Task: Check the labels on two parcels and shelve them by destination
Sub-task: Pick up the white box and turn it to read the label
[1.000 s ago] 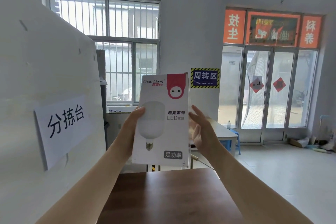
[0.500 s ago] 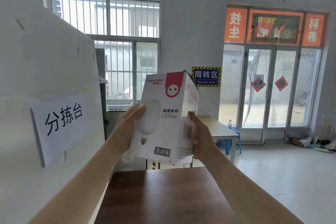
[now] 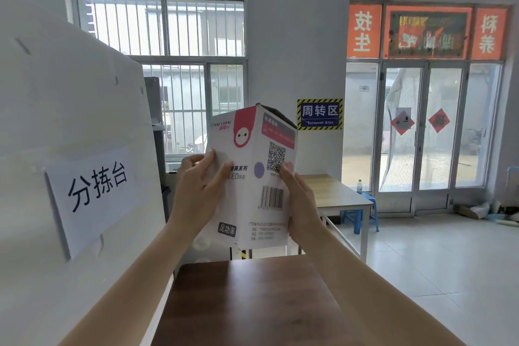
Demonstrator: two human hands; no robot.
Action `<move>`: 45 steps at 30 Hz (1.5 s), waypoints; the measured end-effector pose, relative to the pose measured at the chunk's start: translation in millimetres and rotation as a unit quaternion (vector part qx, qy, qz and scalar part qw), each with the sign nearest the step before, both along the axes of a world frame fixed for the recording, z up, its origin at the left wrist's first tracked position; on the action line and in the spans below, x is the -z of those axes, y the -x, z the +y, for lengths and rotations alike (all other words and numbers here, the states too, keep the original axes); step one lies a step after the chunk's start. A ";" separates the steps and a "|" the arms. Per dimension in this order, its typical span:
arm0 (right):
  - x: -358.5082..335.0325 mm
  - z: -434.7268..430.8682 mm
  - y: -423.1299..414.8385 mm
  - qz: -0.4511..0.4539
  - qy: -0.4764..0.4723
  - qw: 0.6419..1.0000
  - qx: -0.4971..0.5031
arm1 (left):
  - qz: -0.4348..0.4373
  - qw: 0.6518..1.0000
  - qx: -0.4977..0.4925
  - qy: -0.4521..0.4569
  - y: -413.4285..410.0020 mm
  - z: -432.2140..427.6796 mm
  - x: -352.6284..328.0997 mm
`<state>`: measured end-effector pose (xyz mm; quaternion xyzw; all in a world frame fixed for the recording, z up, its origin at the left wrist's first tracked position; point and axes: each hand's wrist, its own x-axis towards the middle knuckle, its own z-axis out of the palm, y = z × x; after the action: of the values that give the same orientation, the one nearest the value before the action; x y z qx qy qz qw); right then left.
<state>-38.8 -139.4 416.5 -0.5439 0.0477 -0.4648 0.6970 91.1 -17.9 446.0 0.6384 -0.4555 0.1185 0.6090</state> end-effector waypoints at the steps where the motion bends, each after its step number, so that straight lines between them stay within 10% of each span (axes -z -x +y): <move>1: -1.6 1.6 0.8 -0.004 0.009 1.000 0.005 | -0.025 0.999 -0.024 0.016 2.7 2.2 0.9; 27: -9.4 28.7 5.8 0.014 0.231 0.963 0.141 | 0.049 0.973 0.196 0.111 16.4 22.8 12.4; 45: -1.0 49.5 1.4 0.059 0.280 0.914 0.287 | 0.009 0.994 0.097 0.055 10.9 35.7 9.7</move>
<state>-40.2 -89.9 417.5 -0.7061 0.1109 -0.6059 0.3493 80.2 17.7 436.3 0.5577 -0.5023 0.0779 0.6562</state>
